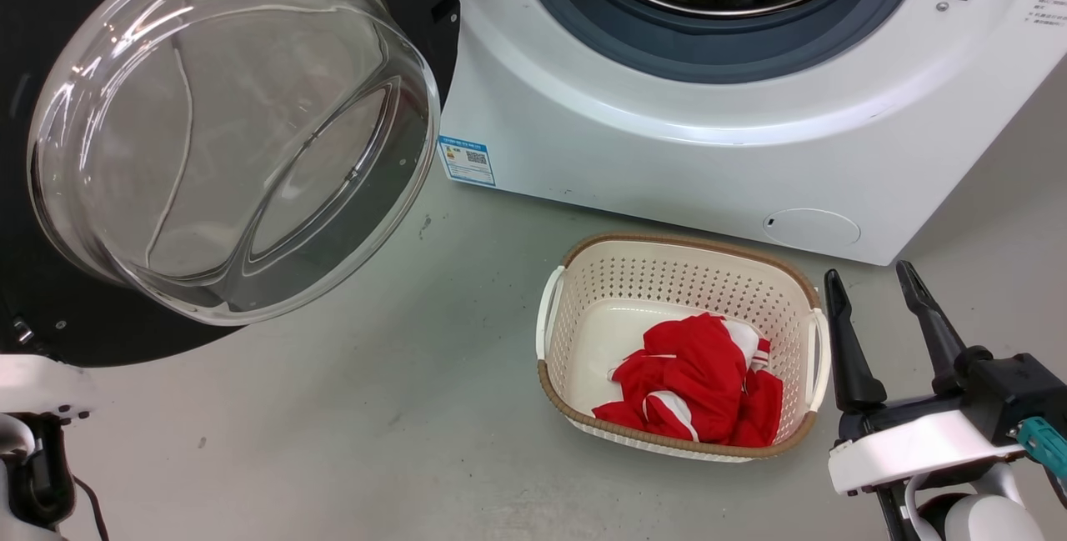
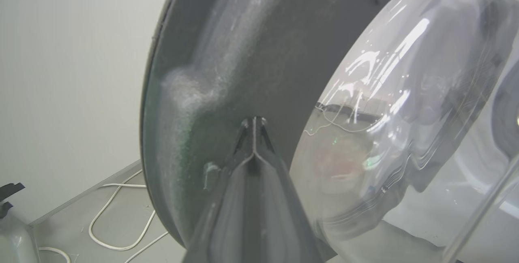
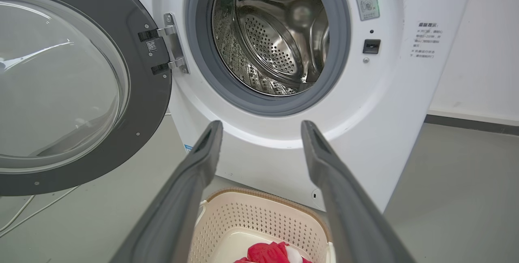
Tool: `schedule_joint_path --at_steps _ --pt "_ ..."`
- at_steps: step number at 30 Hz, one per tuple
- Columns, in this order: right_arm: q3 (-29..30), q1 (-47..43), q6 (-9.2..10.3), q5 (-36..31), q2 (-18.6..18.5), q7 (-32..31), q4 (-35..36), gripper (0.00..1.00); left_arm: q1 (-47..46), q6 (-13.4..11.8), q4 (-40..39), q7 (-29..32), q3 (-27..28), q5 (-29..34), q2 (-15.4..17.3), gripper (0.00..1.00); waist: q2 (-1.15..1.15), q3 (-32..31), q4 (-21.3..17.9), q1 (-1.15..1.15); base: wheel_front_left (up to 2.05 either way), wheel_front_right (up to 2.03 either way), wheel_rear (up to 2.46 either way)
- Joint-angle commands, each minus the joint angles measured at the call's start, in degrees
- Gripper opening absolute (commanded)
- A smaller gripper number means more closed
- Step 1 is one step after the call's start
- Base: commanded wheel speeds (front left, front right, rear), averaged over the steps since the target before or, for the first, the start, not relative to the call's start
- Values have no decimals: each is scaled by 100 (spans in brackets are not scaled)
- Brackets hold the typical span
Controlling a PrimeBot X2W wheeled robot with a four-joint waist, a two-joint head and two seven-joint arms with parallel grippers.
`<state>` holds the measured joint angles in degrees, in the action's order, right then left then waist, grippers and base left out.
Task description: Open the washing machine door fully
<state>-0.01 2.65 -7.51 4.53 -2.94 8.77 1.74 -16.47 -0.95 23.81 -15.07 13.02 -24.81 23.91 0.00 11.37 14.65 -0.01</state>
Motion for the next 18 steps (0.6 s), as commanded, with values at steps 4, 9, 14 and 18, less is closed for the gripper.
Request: schedule_joint_path --at_steps 4,9,14,18 --pt "12 36 4 45 13 44 -72 100 131 26 -17 -13 127 238 -200 0 0 -144 -27 1 0 0 0" --pt "26 -57 4 153 13 107 -204 100 593 -43 -409 -13 190 610 -526 0 0 -386 -59 1 0 0 0" --pt "39 -159 4 212 13 161 -297 100 1078 -66 -879 -13 165 872 -871 0 0 -579 -58 1 0 0 0" --pt "29 -190 4 254 13 198 -344 100 1489 -70 -1450 -13 76 1100 -1260 0 0 -671 -78 1 0 0 0"
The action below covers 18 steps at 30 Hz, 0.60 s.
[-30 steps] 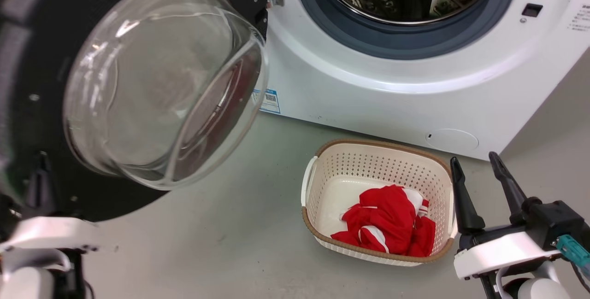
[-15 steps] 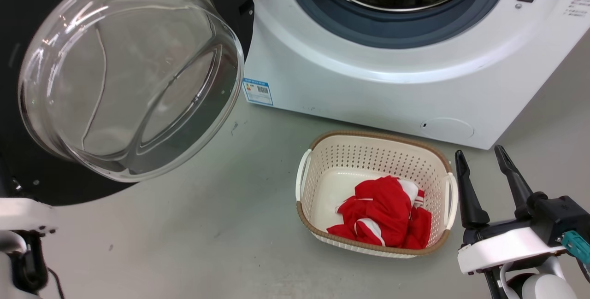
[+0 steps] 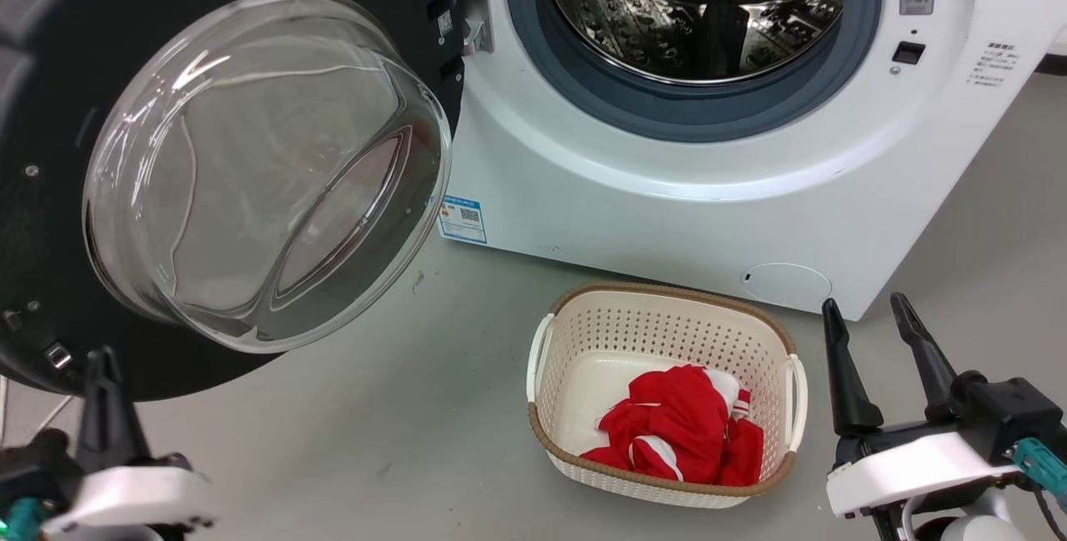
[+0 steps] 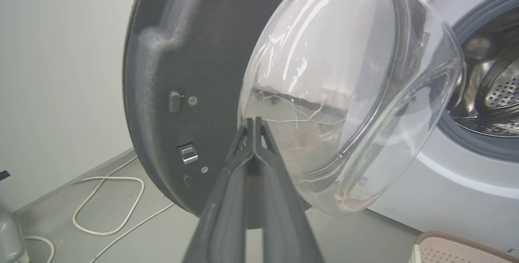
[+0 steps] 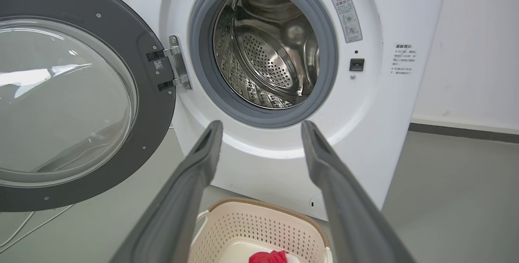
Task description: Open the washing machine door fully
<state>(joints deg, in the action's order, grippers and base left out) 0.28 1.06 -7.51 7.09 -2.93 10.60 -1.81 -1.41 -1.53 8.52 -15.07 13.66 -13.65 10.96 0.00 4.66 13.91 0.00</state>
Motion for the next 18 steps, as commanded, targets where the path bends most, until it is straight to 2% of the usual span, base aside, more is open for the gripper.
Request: schedule_joint_path --at_steps 1,2,3,4,11,18 --pt "-3 -39 4 12 11 20 -3 100 79 -9 -46 -13 -22 41 -45 5 0 -10 -13 0 0 0 0" --pt "-7 -43 4 24 11 34 -17 100 157 4 -148 -13 -65 88 -132 38 0 -23 -27 0 0 0 0" --pt "-11 -42 4 31 11 47 -26 100 229 7 -242 -14 -111 141 -209 65 0 -34 -45 0 0 0 0" --pt "-5 -42 4 34 12 51 -35 100 281 31 -319 -14 -170 187 -279 100 0 -44 -61 0 0 0 0" --pt "-35 12 4 44 12 117 -93 100 334 194 -552 -14 -447 406 -531 100 0 -97 -246 0 0 0 0" --pt "-95 78 4 32 11 111 -61 100 65 503 -453 -14 -876 616 -614 100 0 -153 -554 0 0 0 0"
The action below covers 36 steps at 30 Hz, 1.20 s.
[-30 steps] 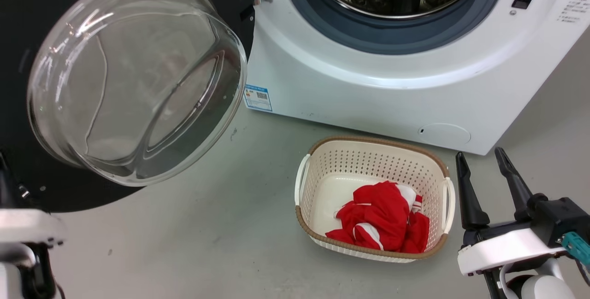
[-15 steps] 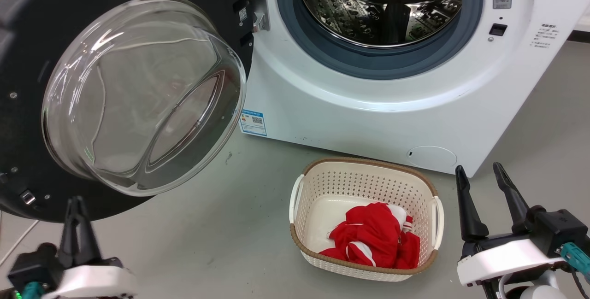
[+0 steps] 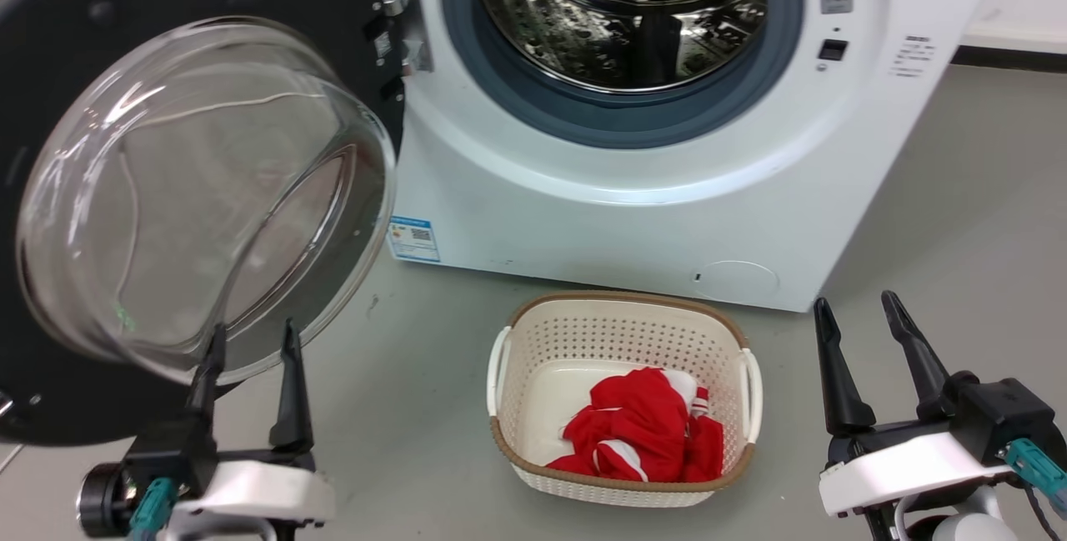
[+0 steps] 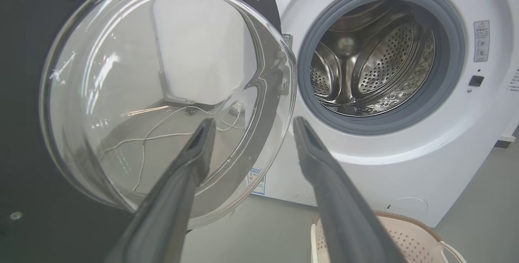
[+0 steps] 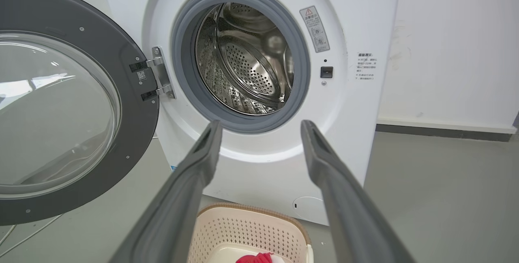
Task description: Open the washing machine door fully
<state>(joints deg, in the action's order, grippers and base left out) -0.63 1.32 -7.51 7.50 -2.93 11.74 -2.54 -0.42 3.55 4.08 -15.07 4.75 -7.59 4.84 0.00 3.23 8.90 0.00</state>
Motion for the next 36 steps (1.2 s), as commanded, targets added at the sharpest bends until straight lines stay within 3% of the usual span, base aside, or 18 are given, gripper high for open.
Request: schedule_joint_path --at_steps 1,15,36 --pt "-2 69 4 -37 11 -11 27 100 -84 29 27 -14 -27 30 -13 100 0 -17 -108 0 0 0 0" --pt "-17 -78 4 -88 11 -62 25 100 -402 230 309 -14 -434 119 -107 100 0 -143 -795 0 0 0 0" --pt "-43 -141 4 -81 11 -102 17 100 -266 260 388 -14 -421 238 -171 100 0 -193 -746 0 0 0 0"
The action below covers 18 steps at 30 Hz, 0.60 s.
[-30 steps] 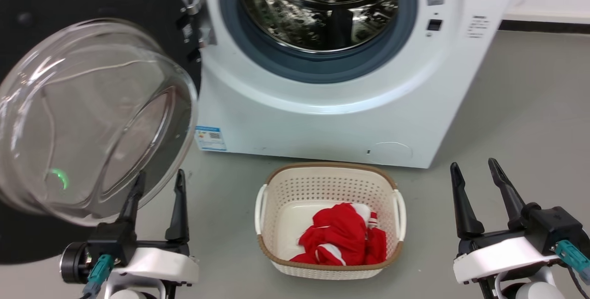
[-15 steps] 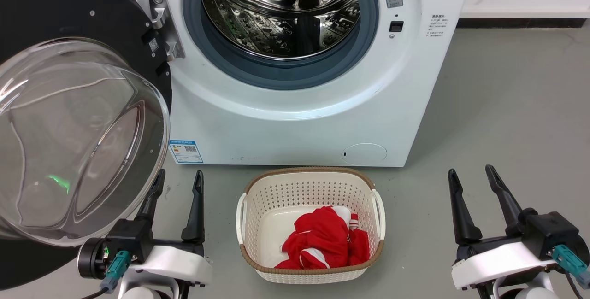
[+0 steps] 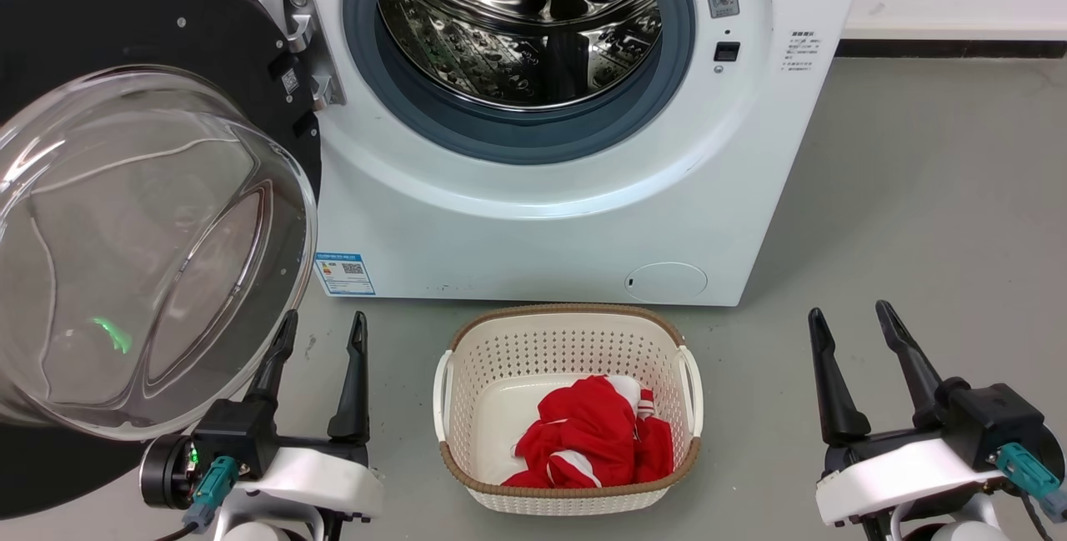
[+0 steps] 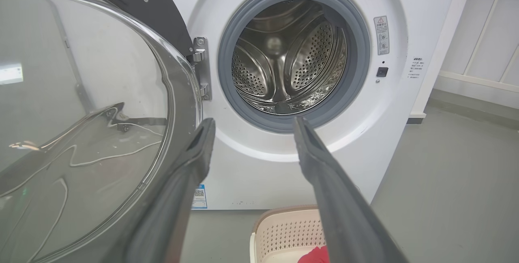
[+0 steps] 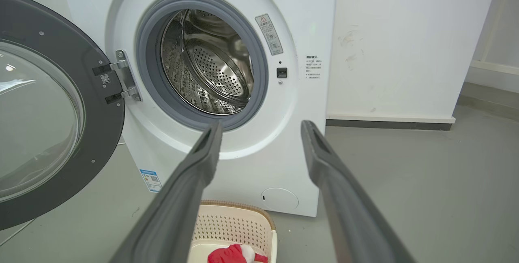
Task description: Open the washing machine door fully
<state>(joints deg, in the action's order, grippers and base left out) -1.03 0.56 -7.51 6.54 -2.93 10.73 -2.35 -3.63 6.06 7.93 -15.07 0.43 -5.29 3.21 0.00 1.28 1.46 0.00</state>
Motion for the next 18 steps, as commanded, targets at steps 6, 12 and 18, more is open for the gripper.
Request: schedule_joint_path --at_steps 6,12,18 --pt "-9 -47 4 14 11 -10 -4 100 25 14 -13 -14 40 22 -17 100 0 19 -25 0 0 0 0" --pt "-25 -48 0 265 0 -24 -65 0 -51 4 166 115 104 -245 -18 0 0 20 -29 0 0 0 0" --pt "4 20 0 1053 -55 -143 -166 0 -77 16 209 315 158 -979 -19 0 0 13 -34 0 0 0 0"
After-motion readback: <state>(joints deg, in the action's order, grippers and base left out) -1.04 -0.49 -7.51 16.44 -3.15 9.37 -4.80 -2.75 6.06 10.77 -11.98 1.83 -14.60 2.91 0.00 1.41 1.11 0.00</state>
